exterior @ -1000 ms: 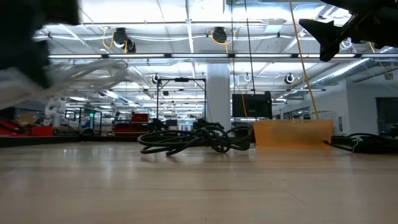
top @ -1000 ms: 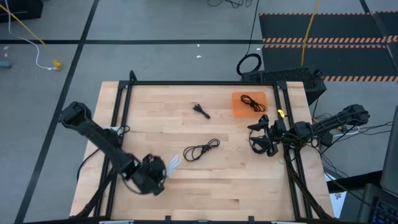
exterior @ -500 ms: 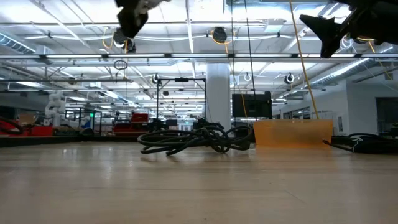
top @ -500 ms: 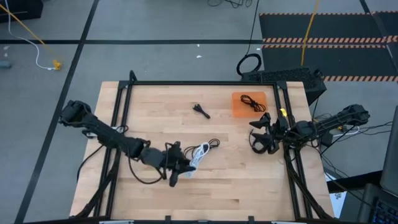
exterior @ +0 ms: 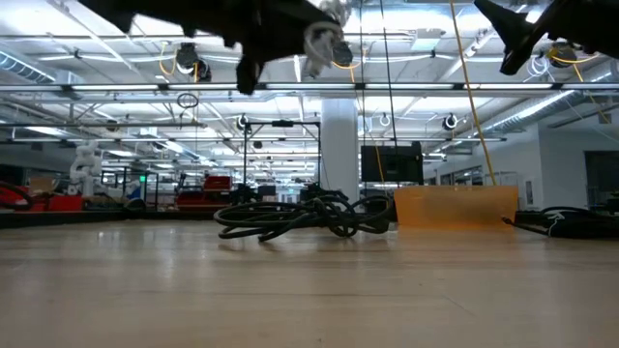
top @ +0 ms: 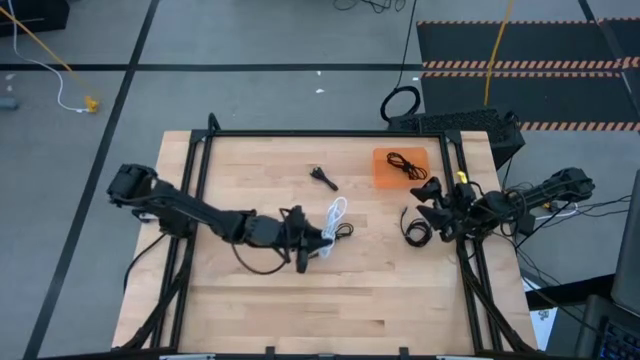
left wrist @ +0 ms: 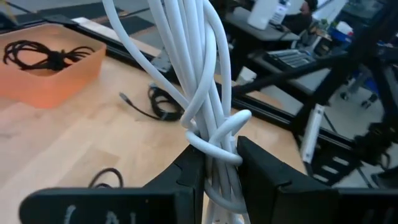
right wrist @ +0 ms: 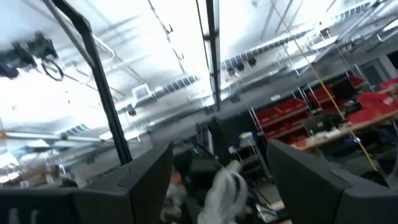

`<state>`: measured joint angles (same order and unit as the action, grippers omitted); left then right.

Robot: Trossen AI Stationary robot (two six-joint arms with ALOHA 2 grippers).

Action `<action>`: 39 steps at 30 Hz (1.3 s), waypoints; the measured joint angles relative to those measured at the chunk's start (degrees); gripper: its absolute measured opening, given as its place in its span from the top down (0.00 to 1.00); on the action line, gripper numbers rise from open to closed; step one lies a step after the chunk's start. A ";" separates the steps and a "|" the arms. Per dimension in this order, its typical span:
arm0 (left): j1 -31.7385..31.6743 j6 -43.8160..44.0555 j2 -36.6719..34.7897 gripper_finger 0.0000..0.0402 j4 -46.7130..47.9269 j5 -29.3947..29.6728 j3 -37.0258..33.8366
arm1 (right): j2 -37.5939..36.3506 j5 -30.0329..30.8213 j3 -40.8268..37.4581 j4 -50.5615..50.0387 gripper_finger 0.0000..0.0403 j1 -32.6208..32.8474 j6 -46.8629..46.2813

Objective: Pick and place USB-C Cables
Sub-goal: Put the white charger cable into the orange bin

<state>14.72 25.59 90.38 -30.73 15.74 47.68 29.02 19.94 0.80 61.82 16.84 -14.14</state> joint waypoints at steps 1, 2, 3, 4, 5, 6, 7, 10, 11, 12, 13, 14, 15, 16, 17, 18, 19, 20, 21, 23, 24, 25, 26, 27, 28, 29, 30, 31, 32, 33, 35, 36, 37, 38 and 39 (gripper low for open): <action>-0.78 0.17 1.03 0.82 -1.25 -0.45 0.00 | -0.01 -0.34 0.00 0.95 0.37 0.00 -0.09; -1.39 0.23 1.91 0.82 -2.30 -0.71 0.00 | -0.02 -0.50 0.00 1.95 0.37 0.00 -0.42; -1.96 0.20 2.84 0.82 -3.39 -0.76 -0.01 | -0.02 -0.54 0.00 2.90 0.37 0.00 -0.94; -2.61 0.06 3.81 0.82 -4.18 -0.78 0.41 | 0.00 -0.50 0.00 3.86 0.37 0.00 -1.64; -3.25 -0.18 4.65 0.82 -4.60 -1.02 1.07 | 0.00 -0.50 0.00 4.84 0.37 0.00 -2.36; -3.94 -0.63 5.35 0.82 -4.76 -1.31 1.76 | -0.02 -0.52 0.00 5.66 0.37 0.00 -3.04; -4.63 -1.24 6.02 0.82 -4.92 -1.74 2.54 | -0.02 -0.48 0.00 6.27 0.37 0.00 -3.43; -6.96 -3.24 8.62 0.82 -5.19 -4.69 6.32 | 0.03 2.30 0.00 6.37 0.37 0.00 -3.80; -7.65 -4.03 9.53 0.82 -4.95 -5.88 7.73 | 0.03 4.12 0.00 6.03 0.37 0.00 -4.50; -8.29 -4.67 10.55 0.82 -4.93 -7.00 9.22 | 0.02 6.00 0.00 5.42 0.37 0.00 -5.28; -8.94 -5.26 11.51 0.82 -4.95 -7.76 10.64 | 0.06 7.62 0.00 5.03 0.37 0.00 -6.15; -9.46 -5.77 12.32 0.82 -4.71 -8.49 11.94 | 0.22 8.93 0.00 4.81 0.37 0.00 -7.15; -9.93 -6.40 13.11 0.82 -4.33 -9.05 13.16 | 0.46 9.86 0.00 4.87 0.37 0.00 -7.75; -10.39 -6.94 13.95 0.82 -4.00 -9.82 14.42 | 0.57 10.21 0.00 4.89 0.37 -0.02 -7.90; -10.77 -7.54 14.66 0.82 -3.85 -10.45 15.52 | 0.64 10.23 0.00 5.08 0.37 0.00 -7.92; -11.14 -8.06 15.26 0.82 -3.71 -11.03 16.47 | 0.71 10.13 0.01 5.18 0.37 0.00 -8.02; -11.45 -8.52 15.84 0.82 -3.60 -11.51 17.46 | 0.72 10.08 0.01 5.23 0.37 0.00 -8.65; -11.69 -8.94 16.51 0.82 -3.62 -11.90 18.55 | 0.78 9.88 0.01 4.77 0.37 0.00 -9.62; -11.99 -9.37 16.96 0.82 -3.72 -12.55 19.60 | 0.93 9.36 0.07 3.94 0.37 0.00 -10.49; -12.51 -10.26 17.81 0.82 -3.67 -14.19 21.57 | 1.49 6.98 0.07 0.58 0.37 0.00 -10.87; -12.69 -10.79 18.36 0.82 -3.74 -14.97 22.69 | 1.98 5.85 0.07 -1.46 0.37 0.00 -10.94; -12.90 -11.18 18.89 0.82 -3.77 -15.62 23.72 | 2.50 5.27 0.07 -3.31 0.37 0.00 -11.35; -13.06 -11.53 19.37 0.82 -3.73 -16.19 24.71 | 3.07 5.25 0.07 -4.71 0.37 0.02 -12.40; -13.20 -11.79 19.79 0.82 -3.68 -16.56 25.61 | 3.67 5.44 0.07 -5.80 0.37 0.02 -13.46; -13.30 -12.02 20.42 0.82 -3.65 -17.07 26.58 | 4.30 5.55 0.07 -6.33 0.37 -0.02 -13.88; -13.46 -12.09 20.99 0.82 -3.70 -17.51 27.63 | 4.77 5.55 0.07 -6.65 0.37 -0.19 -13.63; -13.59 -12.09 21.37 0.82 -3.62 -17.93 28.32 | 5.20 5.41 0.09 -6.62 0.37 -0.37 -12.75; -13.63 -12.07 21.97 0.82 -3.17 -18.44 29.16 | 5.60 5.32 0.09 -6.52 0.37 -0.43 -11.87; -13.71 -12.05 22.55 0.82 -3.14 -18.82 30.08 | 5.76 5.34 0.08 -6.52 0.37 -0.46 -11.17; -13.73 -12.01 23.15 0.82 -2.60 -18.85 30.77 | 5.75 5.33 0.09 -6.49 0.37 -0.46 -10.69; -13.70 -11.99 24.14 0.82 -1.63 -18.90 32.08 | 5.79 5.56 0.09 -6.47 0.37 -0.50 -10.46; -13.70 -11.89 24.72 0.82 -1.05 -18.93 32.63 | 5.79 5.46 0.09 -6.33 0.37 -0.57 -10.54; -13.68 -11.56 25.30 0.82 -1.07 -18.93 33.26 | 5.79 5.32 0.09 -6.32 0.37 -0.65 -10.61; -13.68 -11.28 25.70 0.82 -0.76 -18.95 33.65 | 5.79 5.26 0.09 -6.29 0.37 -0.66 -10.57; -13.68 -10.76 26.11 0.82 -0.54 -18.95 33.97 | 5.81 5.15 0.09 -6.33 0.37 -0.66 -10.54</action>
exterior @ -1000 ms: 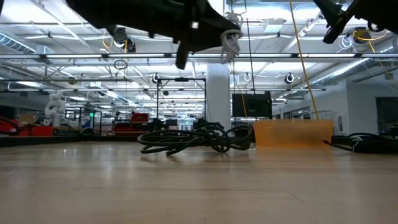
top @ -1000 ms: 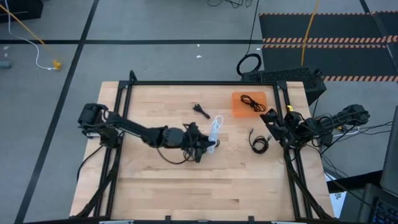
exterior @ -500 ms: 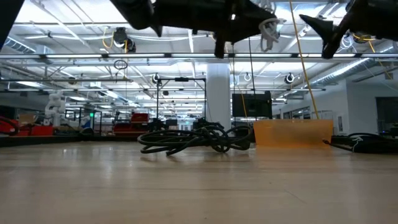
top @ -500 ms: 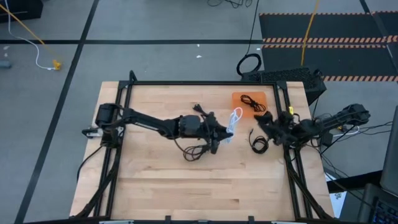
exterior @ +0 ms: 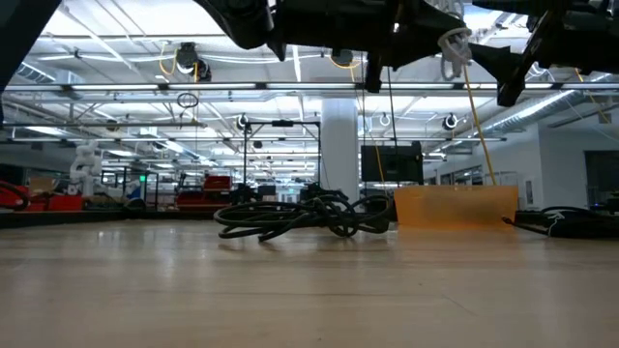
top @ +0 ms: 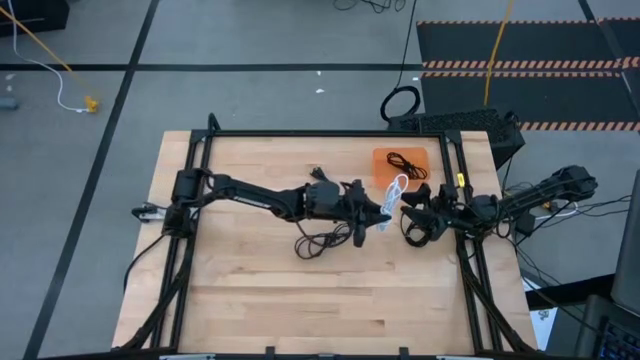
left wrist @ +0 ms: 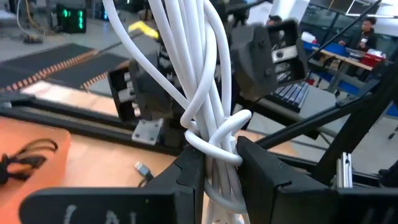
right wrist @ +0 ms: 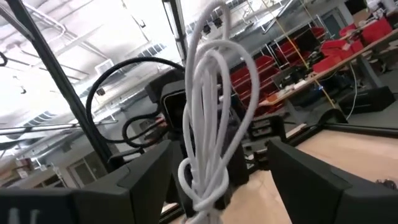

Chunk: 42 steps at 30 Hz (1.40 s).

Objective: Pick and place USB-C Cables
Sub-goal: Put the white charger cable into the orange bin

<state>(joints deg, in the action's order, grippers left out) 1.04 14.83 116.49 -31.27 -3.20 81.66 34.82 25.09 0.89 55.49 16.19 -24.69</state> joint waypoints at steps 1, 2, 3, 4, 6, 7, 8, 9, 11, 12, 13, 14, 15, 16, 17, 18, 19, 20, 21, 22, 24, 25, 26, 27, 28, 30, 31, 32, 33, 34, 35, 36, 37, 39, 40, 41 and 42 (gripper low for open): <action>0.00 0.45 0.59 0.82 -0.12 -0.02 0.63 | 0.04 -0.56 0.00 -0.06 0.37 0.00 0.27; 0.00 0.60 0.98 0.82 -0.14 -0.23 1.01 | 0.05 -1.36 0.00 -0.09 0.37 -0.02 1.09; 0.00 0.80 1.38 0.82 -0.14 -0.91 1.37 | 0.09 -1.73 0.00 -0.09 0.37 0.00 1.96; 0.00 1.18 1.60 0.82 -0.16 -1.62 1.66 | 0.17 -1.75 0.00 -0.09 0.37 0.00 2.48; 0.15 1.63 1.65 0.82 -0.04 -1.80 1.79 | 0.24 -1.34 0.00 -0.09 0.37 -0.02 2.85; 0.20 1.59 1.63 0.82 -0.13 -1.79 1.83 | 0.24 -1.27 0.00 -0.09 0.37 -0.02 2.89; 0.28 1.49 1.55 0.82 -0.16 -1.80 1.85 | 0.24 -1.36 0.00 -0.07 0.37 -0.02 3.02; 0.37 1.36 1.55 0.82 -0.35 -1.81 1.89 | 0.24 -2.12 0.00 -0.07 0.37 -0.04 3.26; 0.61 1.09 1.55 0.82 -0.54 -1.81 1.89 | 0.24 -6.34 0.00 0.17 0.37 -0.04 3.64; 0.73 0.92 1.55 0.82 -0.54 -1.81 1.89 | 0.24 -8.55 0.00 0.65 0.37 -0.04 3.45; 0.85 0.92 1.55 0.82 -0.57 -1.92 1.89 | 0.24 -10.12 0.00 0.92 0.37 -0.04 2.48; 0.92 1.15 1.55 0.82 -0.64 -1.93 1.89 | 0.22 -11.24 0.00 1.24 0.37 -0.04 1.38; 0.99 1.53 1.55 0.82 -0.74 -1.93 1.89 | 0.25 -11.77 0.00 1.77 0.37 -0.04 0.53; 1.09 1.82 1.55 0.82 -0.72 -1.94 1.89 | 0.25 -11.83 0.00 2.05 0.37 0.00 0.01; 1.14 2.01 1.53 0.82 -0.69 -1.94 1.89 | 0.24 -11.79 0.00 2.05 0.37 0.00 -0.08; 1.38 2.01 1.53 0.82 -0.67 -1.92 1.89 | 0.24 -11.77 0.00 2.07 0.37 0.00 -0.10; 1.47 2.01 1.53 0.82 -0.69 -1.91 1.89 | 0.24 -11.78 0.00 2.07 0.37 0.00 -0.16; 1.64 1.95 1.53 0.82 -0.69 -1.84 1.89 | 0.24 -11.85 0.00 2.07 0.37 0.00 -0.55; 1.90 1.81 1.54 0.82 -0.68 -1.70 1.89 | 0.24 -11.92 0.00 2.07 0.37 0.00 -1.35; 2.16 1.77 1.55 0.82 -0.64 -1.70 1.89 | 0.23 -11.96 0.00 2.05 0.37 0.02 -2.60; 2.48 1.76 1.54 0.82 -0.56 -1.72 1.89 | 0.23 -11.99 -0.01 1.86 0.37 0.04 -4.38; 2.60 1.75 1.55 0.82 -0.54 -1.70 1.89 | 0.24 -11.83 0.00 1.84 0.37 0.04 -4.40; 2.68 1.76 1.53 0.82 -0.56 -1.65 1.89 | 0.24 -11.65 0.00 1.79 0.37 0.02 -4.38; 2.75 1.76 1.53 0.82 -0.60 -1.52 1.89 | 0.23 -11.54 0.00 1.81 0.37 0.02 -4.52; 2.79 1.76 1.53 0.82 -0.61 -1.38 1.89 | 0.22 -11.07 0.00 1.84 0.37 0.02 -5.26; 2.82 1.89 1.53 0.82 -0.61 -1.30 1.89 | 0.24 -8.84 0.00 1.93 0.37 0.02 -8.83; 2.82 2.01 1.54 0.82 -0.63 -1.29 1.89 | 0.24 -7.68 -0.02 2.09 0.37 0.02 -11.82; 2.87 2.06 1.54 0.82 -0.62 -1.27 1.89 | 0.22 -6.79 -0.01 2.11 0.37 0.01 -15.33; 2.91 2.29 1.53 0.82 -0.61 -1.24 1.89 | 0.22 -6.00 -0.01 2.09 0.37 0.00 -18.61; 3.01 2.54 1.53 0.82 -0.56 -1.21 1.89 | 0.22 -5.70 -0.01 1.96 0.37 0.00 -21.36; 3.09 2.82 1.53 0.82 -0.54 -1.17 1.89 | 0.22 -5.63 0.00 1.83 0.37 0.00 -23.06; 3.12 2.86 1.53 0.82 -0.52 -1.18 1.89 | 0.22 -5.53 -0.01 1.75 0.37 0.02 -23.83; 3.13 2.89 1.53 0.82 -0.50 -1.10 1.89 | 0.22 -5.00 0.00 1.54 0.37 0.02 -23.91; 3.12 3.16 1.53 0.82 -0.43 -0.24 1.87 | 0.20 -2.67 0.00 0.98 0.37 0.02 -22.50; 3.08 3.56 1.53 0.82 -0.33 0.36 1.87 | 0.20 -1.74 0.00 0.92 0.37 0.02 -21.28; 3.02 3.81 1.53 0.82 -0.13 1.08 1.87 | 0.20 -0.99 0.00 0.83 0.37 0.02 -20.38; 2.95 3.97 1.53 0.82 0.16 1.68 1.87 | 0.20 -0.84 0.00 0.86 0.37 0.01 -20.04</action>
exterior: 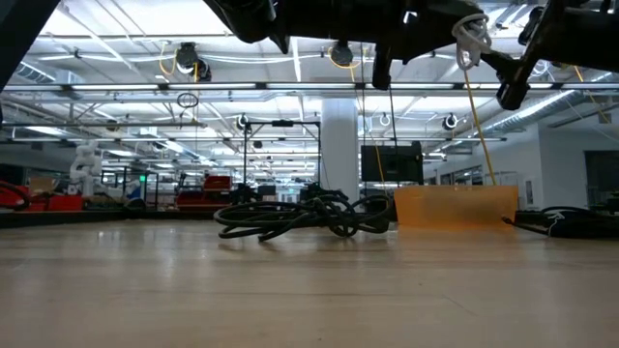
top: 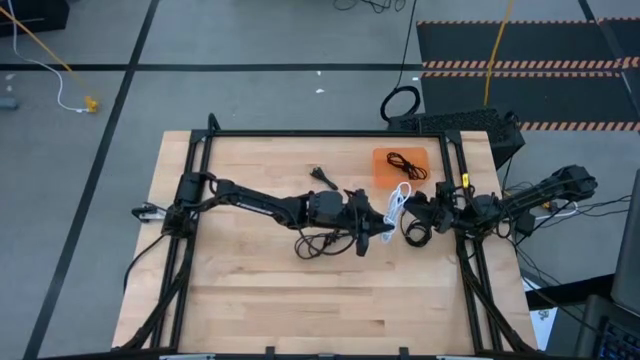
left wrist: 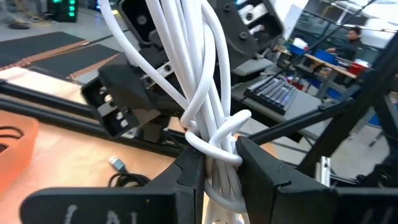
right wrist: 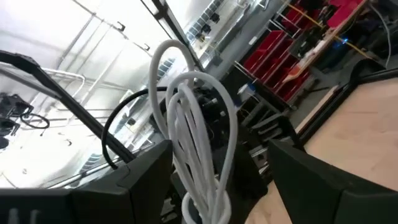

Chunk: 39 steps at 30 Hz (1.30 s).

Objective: Pick and place USB-C Cables
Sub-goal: Put the white charger cable into the orange bin

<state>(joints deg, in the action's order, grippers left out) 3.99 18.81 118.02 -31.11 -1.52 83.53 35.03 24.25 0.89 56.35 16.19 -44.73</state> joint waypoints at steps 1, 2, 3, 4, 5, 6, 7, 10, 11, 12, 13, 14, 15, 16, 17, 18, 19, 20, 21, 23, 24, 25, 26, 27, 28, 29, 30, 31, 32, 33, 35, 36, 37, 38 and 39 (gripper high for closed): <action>-0.15 0.36 0.00 0.82 0.43 0.74 0.00 | 0.02 0.01 -0.01 0.17 0.37 -0.01 -0.18; -0.19 0.83 0.00 0.82 0.88 1.45 0.00 | 0.03 -0.21 -0.01 0.45 0.37 -0.01 -1.19; -0.22 1.10 0.00 0.82 1.04 1.63 0.00 | 0.04 -0.31 -0.02 0.43 0.37 -0.01 -2.58; -0.23 1.25 0.00 0.82 1.06 1.71 0.00 | 0.04 -0.31 0.00 0.32 0.37 -0.01 -3.55; -0.25 1.44 0.00 0.82 1.02 1.76 0.00 | 0.04 -0.30 0.00 -0.14 0.37 -0.01 -3.64; -0.26 1.73 0.00 0.82 0.96 1.77 0.00 | 0.02 -0.25 -0.02 -1.11 0.37 -0.01 -3.22; -0.26 2.01 0.00 0.82 0.87 1.79 0.00 | 0.00 0.02 0.00 -2.44 0.37 -0.01 -2.49; -0.49 2.92 0.00 0.82 1.14 2.09 -0.04 | 0.15 1.33 0.00 -6.04 0.37 -0.02 -0.81; -0.62 3.51 0.04 0.82 1.36 2.51 -0.04 | 0.26 1.40 0.00 -6.81 0.37 -0.07 -0.18; -0.79 4.16 0.38 0.82 0.94 3.00 -0.04 | 0.49 1.47 0.00 -6.97 0.37 -0.07 0.36; -0.95 4.74 0.55 0.82 0.56 3.25 -0.04 | 0.72 1.47 0.00 -6.97 0.37 -0.07 0.50; -1.16 5.53 0.68 0.82 0.88 3.30 -0.04 | 0.92 1.43 0.00 -6.97 0.37 -0.07 0.45; -1.31 6.02 0.87 0.82 1.07 3.32 -0.04 | 1.03 1.44 0.00 -6.82 0.37 -0.07 0.30; -1.46 6.54 1.53 0.82 0.75 3.33 -0.04 | 1.07 1.58 0.00 -6.62 0.37 -0.07 0.23; -1.45 7.10 2.20 0.82 -0.16 3.34 0.07 | 1.07 1.82 0.00 -6.55 0.37 -0.07 0.27; -1.49 7.54 2.51 0.82 -0.57 3.32 0.04 | 1.07 2.58 0.00 -6.51 0.37 -0.07 0.44; -1.51 8.09 3.10 0.82 -0.66 3.15 0.04 | 1.10 3.29 0.00 -6.56 0.37 -0.09 0.46; -1.47 8.63 4.10 0.82 -1.38 2.99 0.47 | 1.41 4.68 0.00 -6.60 0.37 -0.09 0.48; -1.44 8.88 4.88 0.82 -1.81 2.69 1.22 | 1.61 5.88 0.00 -6.86 0.37 -0.09 0.50; -1.37 9.14 6.11 0.82 -1.57 2.57 2.18 | 2.45 7.15 0.02 -7.68 0.37 -0.12 0.48; -1.34 9.09 6.79 0.82 -1.54 2.43 2.97 | 2.97 7.43 0.02 -7.96 0.37 -0.12 0.47; -1.39 9.06 7.35 0.82 -1.20 1.97 3.56 | 3.14 7.37 0.02 -8.27 0.38 -0.12 0.55; -1.52 8.92 7.66 0.82 -0.99 1.16 4.23 | 3.59 7.26 0.02 -8.34 0.38 -0.11 0.61; -1.62 8.72 7.74 0.82 -0.46 0.68 4.67 | 4.10 7.36 0.02 -8.10 0.40 -0.09 0.59; -1.65 8.47 7.72 0.82 -0.07 0.35 5.02 | 4.31 7.37 0.02 -7.83 0.42 -0.12 0.61; -1.74 8.05 7.64 0.82 0.21 0.33 5.19 | 4.39 7.37 0.02 -7.64 0.45 -0.12 0.67; -1.77 7.68 7.61 0.82 0.27 0.46 5.20 | 4.50 7.42 0.02 -7.60 0.49 -0.12 0.88; -1.79 7.39 7.61 0.82 0.27 0.50 5.20 | 4.56 7.37 0.02 -7.36 0.53 -0.12 1.23; -1.78 7.25 7.61 0.82 0.32 0.53 5.20 | 4.63 7.32 0.02 -7.31 0.58 -0.12 1.84; -1.77 7.23 7.63 0.81 0.34 0.57 5.20 | 4.61 7.26 0.02 -7.26 0.64 -0.12 2.37; -1.79 7.20 7.61 0.77 0.70 0.62 5.20 | 4.61 7.23 0.02 -6.71 0.76 -0.12 3.56; -1.83 7.11 7.61 0.75 1.06 0.86 5.20 | 4.61 7.23 0.02 -6.70 0.82 -0.12 4.34; -1.86 6.88 7.61 0.73 1.26 0.98 5.20 | 4.64 7.23 0.02 -6.77 0.88 -0.12 5.20; -1.86 6.78 7.61 0.72 1.41 1.16 5.20 | 4.66 7.25 0.02 -6.84 0.93 -0.12 5.95; -1.86 6.80 7.61 0.71 1.44 1.26 5.20 | 4.66 7.26 0.02 -6.88 0.95 -0.12 6.60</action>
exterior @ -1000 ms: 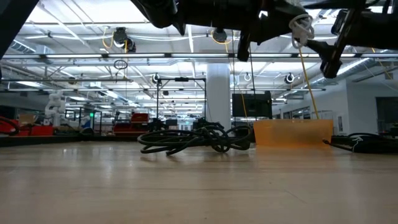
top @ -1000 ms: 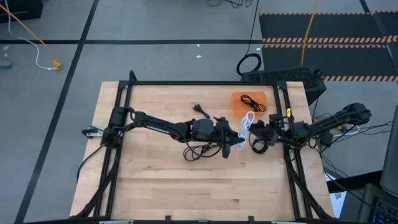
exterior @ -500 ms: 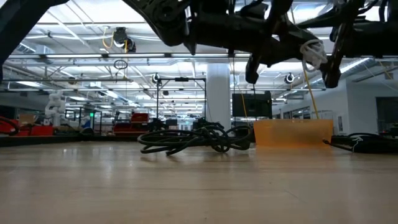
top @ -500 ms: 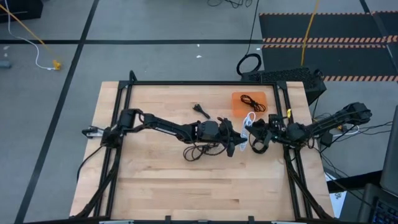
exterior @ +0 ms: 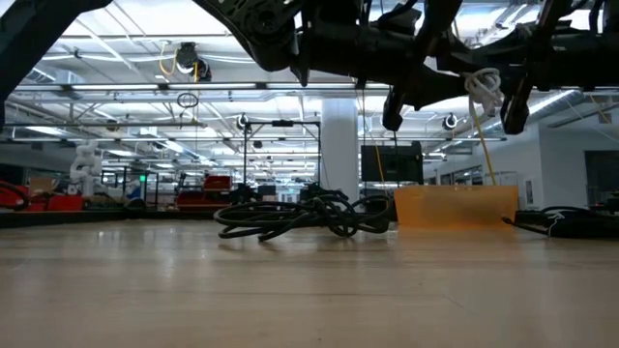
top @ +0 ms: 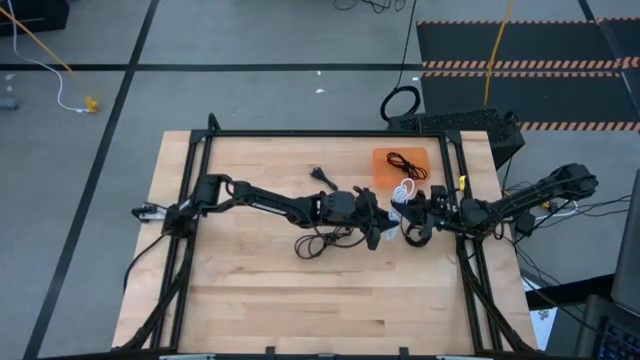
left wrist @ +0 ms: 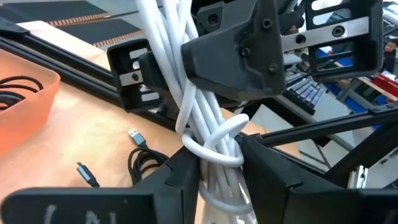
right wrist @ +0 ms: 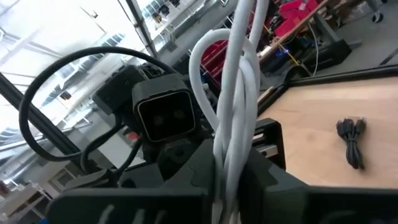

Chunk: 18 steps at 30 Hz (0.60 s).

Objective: Pick and place USB-C Cables
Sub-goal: Put the white charger cable into the orange bin

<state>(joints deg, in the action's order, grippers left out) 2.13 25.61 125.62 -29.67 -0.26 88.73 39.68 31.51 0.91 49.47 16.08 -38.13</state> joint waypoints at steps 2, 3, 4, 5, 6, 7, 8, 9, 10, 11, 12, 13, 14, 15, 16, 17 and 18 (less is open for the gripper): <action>0.00 -0.17 0.00 0.70 -0.07 0.14 0.00 | -0.03 0.01 0.00 0.02 0.95 0.00 0.65; -0.03 -0.42 0.00 0.70 -0.11 0.16 0.00 | -0.04 0.03 0.00 0.04 0.95 0.00 0.73; -0.07 -0.43 0.00 0.70 -0.09 0.16 0.00 | -0.02 0.07 0.00 0.02 0.95 0.00 1.01; -0.18 -0.20 0.00 0.70 -0.07 0.05 0.00 | -0.02 0.07 0.00 0.00 0.95 0.00 1.65; -0.28 0.12 0.00 0.69 -0.04 -0.42 0.00 | -0.02 0.11 0.00 0.00 0.95 0.00 2.37; -0.47 0.45 0.00 0.68 -0.07 -1.47 0.00 | -0.02 0.10 0.00 -0.02 0.95 0.00 3.08; -0.76 0.48 -0.02 0.67 -0.07 -2.90 0.00 | -0.04 0.07 0.00 -0.04 0.95 0.00 3.65; -1.06 0.50 -0.04 0.66 -0.04 -4.40 0.00 | -0.04 0.07 0.00 -0.11 0.95 0.00 4.30; -1.42 0.63 -0.05 0.64 -0.02 -5.77 0.00 | -0.04 0.07 0.00 -0.14 0.95 0.00 4.84; -1.83 0.66 -0.07 0.62 -0.02 -7.00 0.00 | -0.04 0.10 0.00 -0.13 0.95 0.00 5.50; -2.34 0.63 -0.08 0.60 -0.02 -8.09 0.00 | -0.04 0.32 0.00 -0.02 0.95 0.00 6.44; -2.98 0.59 -0.44 0.59 0.25 -8.96 0.00 | -0.04 1.04 0.00 0.00 0.95 -0.02 7.40; -3.68 0.59 -0.89 0.57 1.43 -9.63 0.00 | -0.04 1.97 0.00 -0.03 0.95 -0.03 8.26; -4.46 0.47 -1.17 0.55 1.91 -10.47 0.00 | -0.05 3.19 0.00 0.02 0.95 -0.04 9.25; -5.28 0.40 -1.67 0.53 2.51 -11.56 0.00 | -0.08 4.55 0.00 -0.09 0.95 -0.07 10.49; -6.15 0.38 -2.54 0.51 4.79 -12.84 0.00 | -0.07 5.99 0.00 -0.47 0.95 -0.07 11.97; -7.01 0.40 -3.19 0.49 6.64 -14.16 0.00 | -0.01 7.52 0.00 -0.79 0.95 -0.07 13.69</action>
<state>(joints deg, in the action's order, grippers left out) -4.88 26.01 122.43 -23.03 -14.41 88.73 39.67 39.02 0.91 48.68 16.01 -24.44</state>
